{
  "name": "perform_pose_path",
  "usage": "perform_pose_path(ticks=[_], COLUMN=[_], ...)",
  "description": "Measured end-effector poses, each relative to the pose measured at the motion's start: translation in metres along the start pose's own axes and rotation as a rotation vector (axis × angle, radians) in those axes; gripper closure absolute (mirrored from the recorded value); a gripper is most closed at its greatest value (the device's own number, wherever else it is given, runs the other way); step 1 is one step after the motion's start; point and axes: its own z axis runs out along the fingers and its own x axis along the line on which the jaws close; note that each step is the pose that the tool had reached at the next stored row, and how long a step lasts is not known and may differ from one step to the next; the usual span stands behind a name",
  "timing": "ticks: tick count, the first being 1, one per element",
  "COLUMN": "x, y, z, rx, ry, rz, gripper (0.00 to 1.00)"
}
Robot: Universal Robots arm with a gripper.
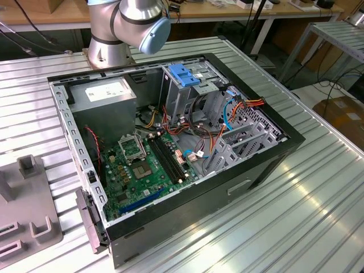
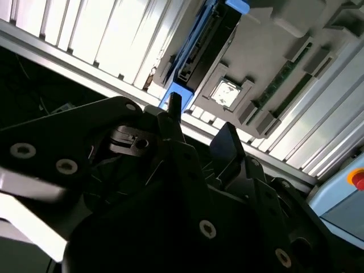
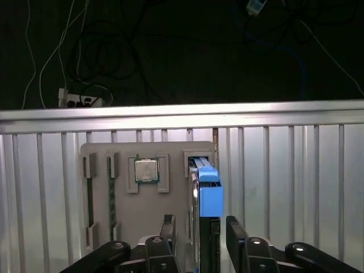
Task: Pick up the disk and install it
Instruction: 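Pick up the disk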
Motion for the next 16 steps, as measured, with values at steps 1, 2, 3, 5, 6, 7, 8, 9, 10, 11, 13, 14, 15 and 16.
perform_pose_path(ticks=[1, 2, 3, 5, 6, 7, 8, 9, 10, 11, 13, 14, 15, 16], x=[-0.0003, -0.0009, -0.0015, -0.0017, -0.0018, -0.0019, -0.0020, -0.0020, -0.0020, -0.0020, -0.0021, -0.0021, -0.0021, -0.0023], y=[0.0002, 0.0002, 0.0003, 0.0004, 0.0004, 0.0005, 0.0005, 0.0005, 0.0004, 0.0004, 0.0003, 0.0003, 0.0003, 0.0004], z=[0.0010, 0.0019, 0.0032, 0.0064, 0.0079, 0.0095, 0.0105, 0.0120, 0.0132, 0.0141, 0.0147, 0.0154, 0.0161, 0.0169], rx=[0.0002, -0.0006, -0.0022, -0.0031, -0.0040, -0.0053, -0.0071, -0.0124, -0.0174, -0.0207, -0.0214, -0.0210, -0.0208, -0.0208], ry=[-0.0001, 0.0000, 0.0000, 0.0000, 0.0001, 0.0001, 0.0002, 0.0003, 0.0001, 0.0002, 0.0004, 0.0006, 0.0007, 0.0008], rz=[0.000, 0.000, 0.000, 0.000, 0.000, 0.000, 0.000, 0.001, 0.001, 0.002, 0.002, 0.002, 0.002, 0.002], gripper=[0.52, 0.52, 0.52, 0.51, 0.51, 0.44, 0.44, 0.44, 0.44, 0.44, 0.44, 0.44, 0.44, 0.44])
